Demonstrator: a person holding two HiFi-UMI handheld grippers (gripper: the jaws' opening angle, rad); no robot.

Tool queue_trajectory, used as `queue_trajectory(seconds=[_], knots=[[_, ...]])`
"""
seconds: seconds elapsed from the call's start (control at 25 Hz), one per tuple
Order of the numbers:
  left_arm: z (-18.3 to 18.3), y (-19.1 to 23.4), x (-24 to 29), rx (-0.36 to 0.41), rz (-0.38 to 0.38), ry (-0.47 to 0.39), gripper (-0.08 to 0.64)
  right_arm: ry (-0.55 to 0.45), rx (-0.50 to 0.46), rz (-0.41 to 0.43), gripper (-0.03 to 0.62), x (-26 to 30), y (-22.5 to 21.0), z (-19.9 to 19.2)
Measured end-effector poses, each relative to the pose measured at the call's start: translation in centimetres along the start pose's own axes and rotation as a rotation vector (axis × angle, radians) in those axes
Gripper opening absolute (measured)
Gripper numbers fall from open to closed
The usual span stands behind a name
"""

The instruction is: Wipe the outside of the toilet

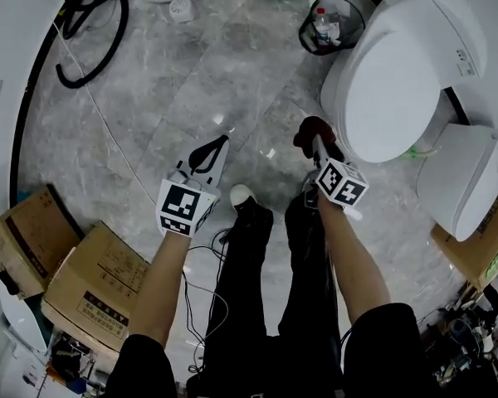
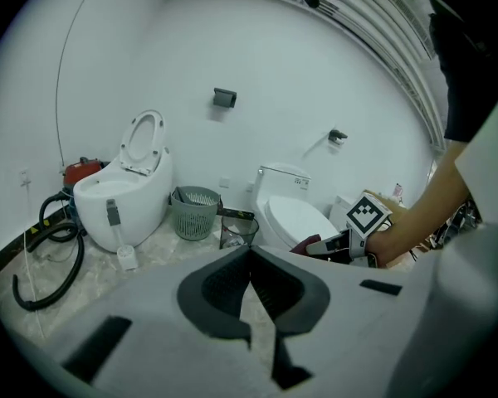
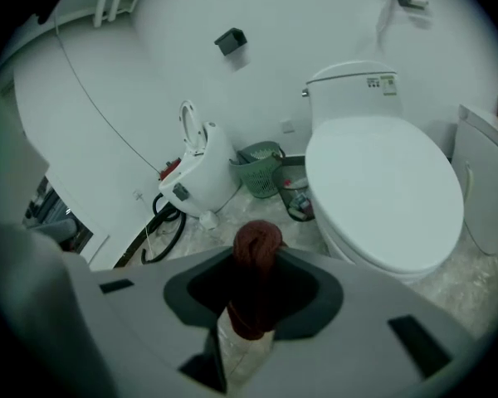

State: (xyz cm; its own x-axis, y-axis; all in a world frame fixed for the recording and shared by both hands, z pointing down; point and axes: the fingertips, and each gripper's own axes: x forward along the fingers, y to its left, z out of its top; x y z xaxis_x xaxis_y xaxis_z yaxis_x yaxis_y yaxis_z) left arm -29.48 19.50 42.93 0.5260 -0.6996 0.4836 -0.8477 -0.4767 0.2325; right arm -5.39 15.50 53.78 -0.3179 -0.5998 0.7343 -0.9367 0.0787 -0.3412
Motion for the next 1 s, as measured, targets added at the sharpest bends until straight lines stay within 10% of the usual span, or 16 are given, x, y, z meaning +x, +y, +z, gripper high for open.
queue_trajectory(seconds=[0.48,1.0], knots=[[10.5,4.5,9.5,0.105,-0.139,0.006,0.000,-0.109,0.046,0.017,0.114,4.4,3.3,11.5],[18.9,7.3,23.1,0.266,-0.368,0.092,0.000,-0.158,0.327,-0.135,0.114,10.4,-0.4,16.7]])
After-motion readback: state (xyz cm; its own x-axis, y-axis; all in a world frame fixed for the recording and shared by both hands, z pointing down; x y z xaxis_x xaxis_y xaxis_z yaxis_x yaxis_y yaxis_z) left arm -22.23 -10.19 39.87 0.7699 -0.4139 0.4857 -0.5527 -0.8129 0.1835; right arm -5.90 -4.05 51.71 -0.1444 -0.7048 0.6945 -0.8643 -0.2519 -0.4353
